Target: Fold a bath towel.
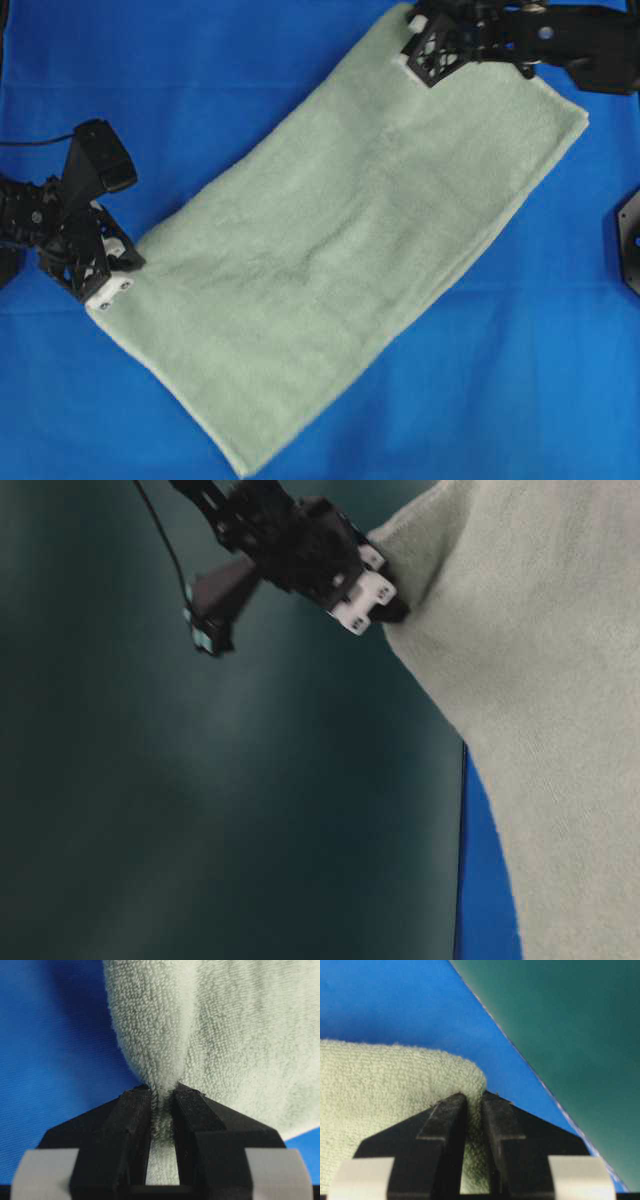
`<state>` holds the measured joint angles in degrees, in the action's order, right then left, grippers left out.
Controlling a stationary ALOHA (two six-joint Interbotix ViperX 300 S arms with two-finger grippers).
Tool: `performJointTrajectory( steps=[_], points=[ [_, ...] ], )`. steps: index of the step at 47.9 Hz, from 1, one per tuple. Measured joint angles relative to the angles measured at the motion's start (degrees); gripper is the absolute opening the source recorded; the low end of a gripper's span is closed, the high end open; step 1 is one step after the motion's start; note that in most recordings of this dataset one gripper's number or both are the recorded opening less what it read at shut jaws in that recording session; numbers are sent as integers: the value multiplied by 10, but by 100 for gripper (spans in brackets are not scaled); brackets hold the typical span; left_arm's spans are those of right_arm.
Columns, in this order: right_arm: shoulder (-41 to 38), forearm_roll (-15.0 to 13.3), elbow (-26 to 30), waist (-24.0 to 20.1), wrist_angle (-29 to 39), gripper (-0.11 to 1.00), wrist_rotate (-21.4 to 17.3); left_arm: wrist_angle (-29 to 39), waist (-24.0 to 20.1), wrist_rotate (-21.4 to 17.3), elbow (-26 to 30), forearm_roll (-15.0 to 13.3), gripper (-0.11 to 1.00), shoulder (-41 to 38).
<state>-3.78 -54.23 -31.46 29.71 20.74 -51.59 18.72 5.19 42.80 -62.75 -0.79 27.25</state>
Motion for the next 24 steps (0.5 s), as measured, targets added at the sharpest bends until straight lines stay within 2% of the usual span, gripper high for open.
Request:
performJointTrajectory(
  steps=[7, 9, 15, 17, 20, 24],
  points=[
    [-9, 0, 11, 7, -15, 16, 9, -2, -3, -4, -1, 2, 12, -4],
    [-9, 0, 12, 9, -18, 26, 12, -1, -3, -6, -1, 2, 22, -4],
    [-9, -1, 13, 12, -11, 62, 15, 5, -3, -11, -1, 2, 61, -1],
    [-5, -1, 11, 12, -4, 68, 15, 9, -3, -14, -1, 2, 72, 4],
    [10, 0, 0, 12, 11, 67, 12, 21, -3, -23, -1, 3, 84, 20],
    [45, 6, -28, 13, 25, 64, 6, 43, -3, -40, -1, 3, 81, 51]
  ],
)
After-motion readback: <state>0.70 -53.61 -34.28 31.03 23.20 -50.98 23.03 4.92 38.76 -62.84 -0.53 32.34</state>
